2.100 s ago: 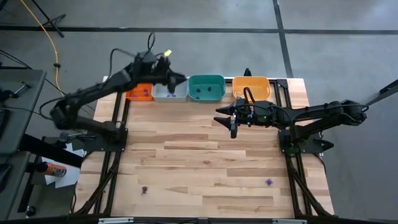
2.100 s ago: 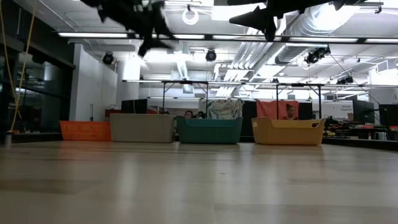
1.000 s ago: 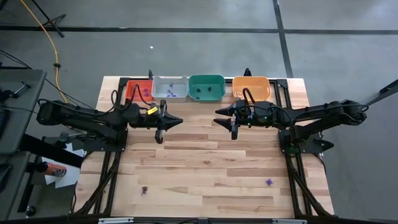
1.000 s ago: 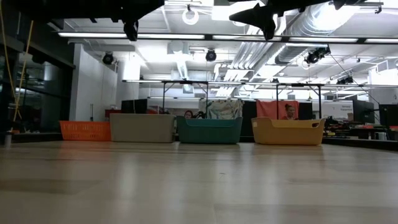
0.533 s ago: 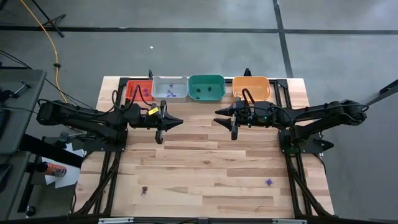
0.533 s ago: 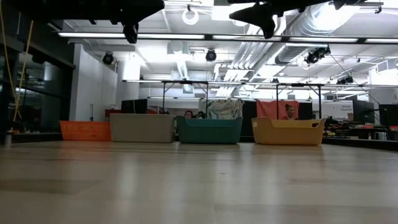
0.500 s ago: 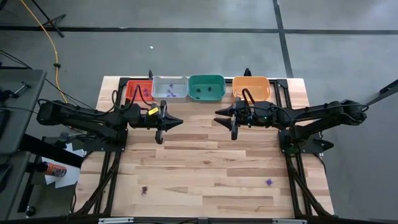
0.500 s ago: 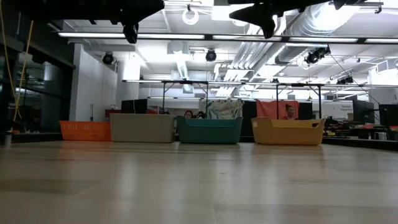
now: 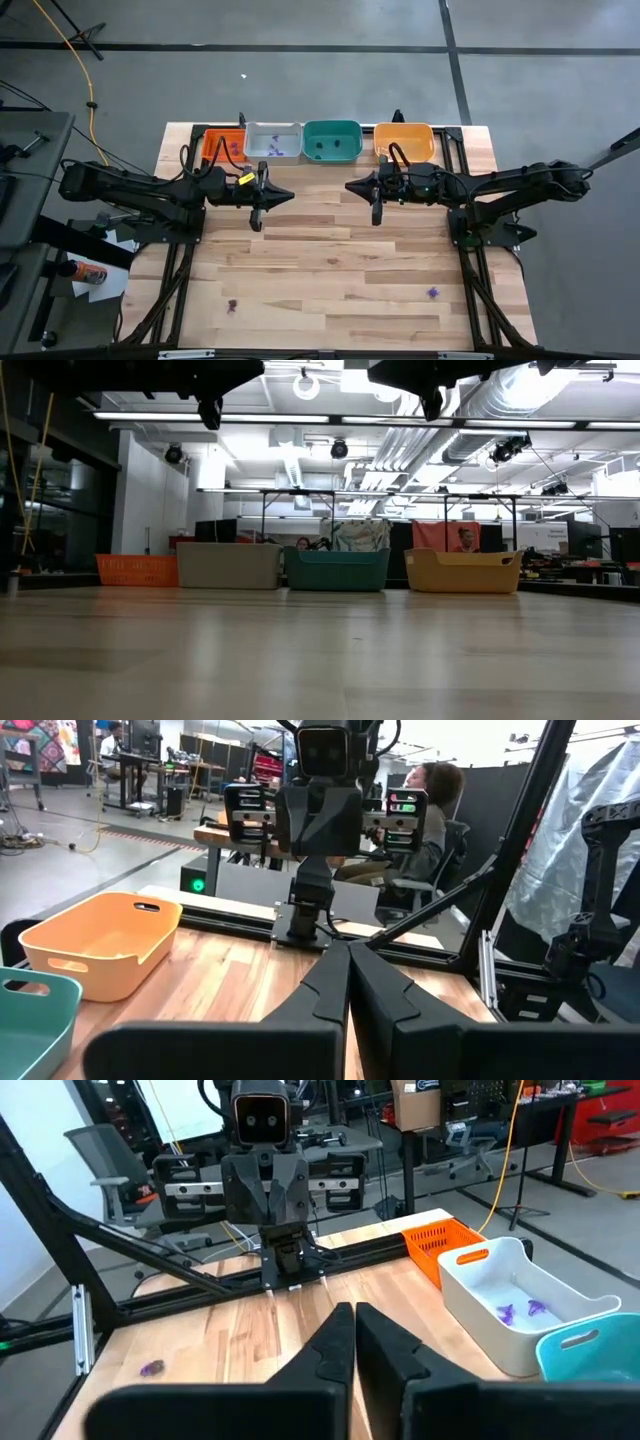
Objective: Sort Halloween decoration
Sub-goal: Put the violet spider into the orange bin
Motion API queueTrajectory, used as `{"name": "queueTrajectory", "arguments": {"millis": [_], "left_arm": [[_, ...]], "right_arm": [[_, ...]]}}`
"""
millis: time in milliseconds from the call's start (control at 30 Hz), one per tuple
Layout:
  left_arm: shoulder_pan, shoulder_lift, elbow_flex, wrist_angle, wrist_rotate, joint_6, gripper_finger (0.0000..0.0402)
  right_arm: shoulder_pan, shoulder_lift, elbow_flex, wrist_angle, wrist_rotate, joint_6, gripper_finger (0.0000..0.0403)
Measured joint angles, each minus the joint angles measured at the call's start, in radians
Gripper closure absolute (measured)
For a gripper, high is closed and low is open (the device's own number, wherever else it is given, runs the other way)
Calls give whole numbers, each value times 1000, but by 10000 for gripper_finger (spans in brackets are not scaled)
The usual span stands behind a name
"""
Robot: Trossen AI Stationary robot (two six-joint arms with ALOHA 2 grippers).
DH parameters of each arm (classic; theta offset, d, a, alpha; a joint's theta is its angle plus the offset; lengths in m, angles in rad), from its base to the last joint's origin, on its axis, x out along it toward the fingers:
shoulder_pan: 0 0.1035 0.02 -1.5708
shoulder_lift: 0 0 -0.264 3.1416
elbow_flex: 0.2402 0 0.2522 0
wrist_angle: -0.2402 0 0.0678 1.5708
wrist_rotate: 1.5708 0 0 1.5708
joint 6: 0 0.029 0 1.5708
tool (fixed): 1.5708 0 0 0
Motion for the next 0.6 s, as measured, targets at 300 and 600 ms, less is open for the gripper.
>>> {"name": "queueTrajectory", "arguments": {"millis": [300, 600], "left_arm": [[0, 0, 0, 10, 0, -2, 401], [0, 0, 0, 30, 0, -1, 401]], "right_arm": [[0, -1, 0, -2, -29, -22, 401], [0, -1, 0, -2, -45, 6, 402]]}}
